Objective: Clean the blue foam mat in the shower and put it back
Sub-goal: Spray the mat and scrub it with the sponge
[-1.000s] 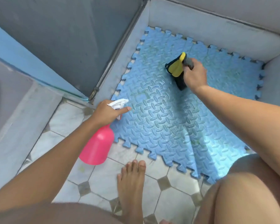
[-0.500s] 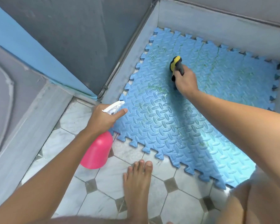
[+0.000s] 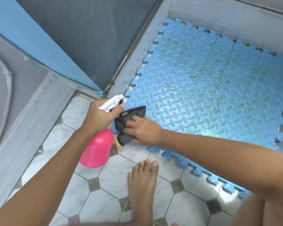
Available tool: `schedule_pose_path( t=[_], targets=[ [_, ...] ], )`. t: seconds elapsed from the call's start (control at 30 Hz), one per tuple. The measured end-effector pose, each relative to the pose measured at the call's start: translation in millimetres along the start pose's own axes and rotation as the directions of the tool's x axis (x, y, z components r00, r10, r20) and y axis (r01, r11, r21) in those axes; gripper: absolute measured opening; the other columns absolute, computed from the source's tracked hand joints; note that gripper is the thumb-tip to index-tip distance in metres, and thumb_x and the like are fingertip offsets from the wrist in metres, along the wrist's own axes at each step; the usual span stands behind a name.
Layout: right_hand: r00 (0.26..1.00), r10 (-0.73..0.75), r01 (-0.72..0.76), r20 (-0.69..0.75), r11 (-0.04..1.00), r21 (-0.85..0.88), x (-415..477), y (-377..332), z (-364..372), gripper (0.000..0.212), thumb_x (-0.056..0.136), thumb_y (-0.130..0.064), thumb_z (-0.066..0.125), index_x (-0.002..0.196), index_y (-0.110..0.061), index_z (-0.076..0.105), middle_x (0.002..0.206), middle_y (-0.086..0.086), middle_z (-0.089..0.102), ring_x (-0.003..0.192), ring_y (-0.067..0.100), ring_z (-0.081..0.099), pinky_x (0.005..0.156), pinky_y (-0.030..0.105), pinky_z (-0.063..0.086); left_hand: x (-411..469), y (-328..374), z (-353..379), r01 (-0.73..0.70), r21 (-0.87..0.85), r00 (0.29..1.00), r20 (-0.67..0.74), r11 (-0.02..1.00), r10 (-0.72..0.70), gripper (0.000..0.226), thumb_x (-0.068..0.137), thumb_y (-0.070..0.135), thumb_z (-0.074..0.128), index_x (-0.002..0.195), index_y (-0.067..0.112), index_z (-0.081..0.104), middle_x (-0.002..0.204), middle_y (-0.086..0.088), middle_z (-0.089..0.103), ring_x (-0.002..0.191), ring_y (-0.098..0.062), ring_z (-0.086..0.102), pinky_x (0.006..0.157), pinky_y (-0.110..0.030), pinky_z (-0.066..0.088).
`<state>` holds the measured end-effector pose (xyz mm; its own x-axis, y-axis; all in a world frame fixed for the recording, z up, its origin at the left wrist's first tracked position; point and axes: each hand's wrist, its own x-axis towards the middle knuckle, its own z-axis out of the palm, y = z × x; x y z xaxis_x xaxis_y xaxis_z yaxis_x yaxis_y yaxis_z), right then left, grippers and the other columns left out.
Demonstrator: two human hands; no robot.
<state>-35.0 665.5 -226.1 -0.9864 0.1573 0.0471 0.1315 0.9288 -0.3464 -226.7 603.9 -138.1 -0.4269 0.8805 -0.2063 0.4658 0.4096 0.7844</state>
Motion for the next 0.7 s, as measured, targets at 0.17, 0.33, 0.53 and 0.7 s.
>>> schedule_pose_path(
  t=[0.17, 0.33, 0.53, 0.7],
  targets=[
    [0.997, 0.063, -0.067, -0.035, 0.989, -0.128, -34.0, 63.7, -25.9, 0.034, 0.088, -0.033, 0.06, 0.118, -0.018, 0.064, 0.108, 0.006, 0.061, 0.093, 0.029, 0.058, 0.066, 0.038, 0.054, 5.0, 1.4, 4.8, -0.014, -0.006, 0.999, 0.032, 1.0, 0.014, 0.04, 0.084, 0.046, 0.07, 0.097, 0.009, 0.075, 0.073, -0.01, 0.072, 0.074, -0.034, 0.069, 0.061, -0.046, 0.061],
    [0.648, 0.714, -0.738, -0.266, 0.674, 0.01, -23.3, 154.4, -69.9, 0.037, 0.09, -0.03, 0.058, 0.123, -0.014, 0.06, 0.124, 0.013, 0.056, 0.11, 0.038, 0.055, 0.086, 0.044, 0.05, 4.2, 2.6, 10.0, -0.005, 0.015, 0.998, 0.062, 1.0, 0.004, 0.048, 0.081, 0.053, 0.07, 0.095, 0.008, 0.071, 0.076, -0.01, 0.071, 0.077, -0.034, 0.068, 0.071, -0.052, 0.06],
    [0.92, 0.362, -0.361, -0.146, 0.932, 0.035, -24.8, 38.3, -29.0, 0.027, 0.086, -0.03, 0.06, 0.107, -0.015, 0.066, 0.102, 0.007, 0.061, 0.09, 0.029, 0.058, 0.068, 0.04, 0.052, 7.0, 6.3, 18.3, -0.082, 0.056, 0.993, 0.089, 0.995, 0.076, 0.049, 0.078, 0.055, 0.07, 0.077, 0.007, 0.059, 0.071, -0.017, 0.059, 0.069, -0.033, 0.056, 0.071, -0.049, 0.051],
    [0.99, -0.059, 0.069, 0.125, 0.994, -0.079, -100.0, 31.9, -34.7, 0.033, 0.096, -0.037, 0.046, 0.114, -0.02, 0.066, 0.1, 0.002, 0.062, 0.084, 0.025, 0.059, 0.056, 0.034, 0.049, 12.2, 9.4, 31.8, -0.091, 0.015, 0.975, 0.205, 0.996, 0.087, 0.057, 0.074, 0.057, 0.072, 0.093, 0.003, 0.066, 0.084, -0.019, 0.065, 0.084, -0.039, 0.065, 0.076, -0.055, 0.06]
  ],
)
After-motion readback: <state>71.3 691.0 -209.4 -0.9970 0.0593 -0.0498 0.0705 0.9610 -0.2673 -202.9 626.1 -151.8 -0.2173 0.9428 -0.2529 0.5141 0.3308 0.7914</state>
